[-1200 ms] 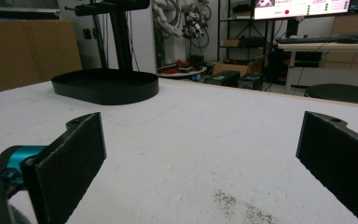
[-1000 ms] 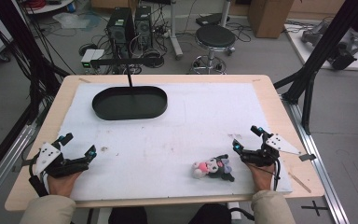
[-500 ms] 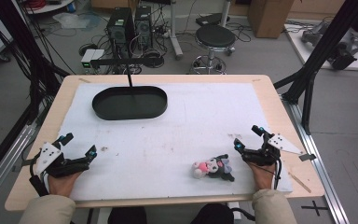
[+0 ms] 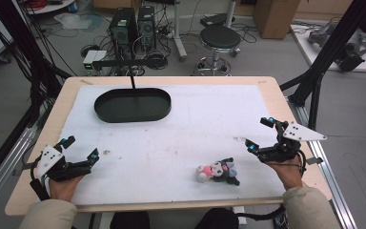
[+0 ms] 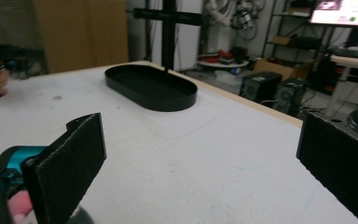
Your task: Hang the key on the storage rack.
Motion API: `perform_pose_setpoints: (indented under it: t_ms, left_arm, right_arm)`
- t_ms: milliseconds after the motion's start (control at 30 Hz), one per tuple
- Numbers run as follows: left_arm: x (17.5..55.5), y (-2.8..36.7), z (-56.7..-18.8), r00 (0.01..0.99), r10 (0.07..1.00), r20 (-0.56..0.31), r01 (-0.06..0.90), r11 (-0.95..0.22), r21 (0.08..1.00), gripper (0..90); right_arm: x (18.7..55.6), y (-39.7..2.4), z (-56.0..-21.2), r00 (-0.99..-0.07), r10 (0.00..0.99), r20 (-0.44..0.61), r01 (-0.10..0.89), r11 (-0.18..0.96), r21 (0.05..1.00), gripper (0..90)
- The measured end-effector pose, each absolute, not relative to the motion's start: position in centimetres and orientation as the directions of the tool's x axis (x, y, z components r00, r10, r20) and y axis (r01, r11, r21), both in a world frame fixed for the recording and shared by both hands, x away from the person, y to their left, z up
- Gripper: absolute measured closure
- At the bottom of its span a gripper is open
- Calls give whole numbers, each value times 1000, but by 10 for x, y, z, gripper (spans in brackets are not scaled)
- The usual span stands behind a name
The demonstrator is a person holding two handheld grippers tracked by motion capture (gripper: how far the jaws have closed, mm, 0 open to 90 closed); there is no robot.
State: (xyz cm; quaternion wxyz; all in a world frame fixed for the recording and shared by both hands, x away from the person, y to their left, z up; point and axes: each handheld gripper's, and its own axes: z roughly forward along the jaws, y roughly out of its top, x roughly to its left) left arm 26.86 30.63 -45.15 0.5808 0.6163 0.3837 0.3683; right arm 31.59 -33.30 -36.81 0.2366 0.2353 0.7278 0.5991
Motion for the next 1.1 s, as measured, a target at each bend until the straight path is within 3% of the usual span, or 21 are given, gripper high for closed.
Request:
perform_pose_setpoints:
  t_ms: [167, 467, 800, 1100]
  left_arm:
    - [269, 306, -452, 434, 901, 4, 43, -26, 999, 17]
    - [269, 306, -452, 434, 901, 1, 46, -23, 999, 17]
    - [269, 306, -452, 432, 902, 1, 47, -24, 999, 17]
    - [270, 306, -451, 434, 901, 1, 52, -26, 998, 17]
  right_arm:
    - [317, -325, -345, -839, 532, -110, 51, 278, 959, 5]
    - [321, -297, -335, -913, 377, -156, 49, 482, 875, 5]
    - [327, -264, -351, -968, 210, -139, 39, 671, 741, 5]
    - [328, -241, -369, -986, 123, -111, 26, 775, 631, 5]
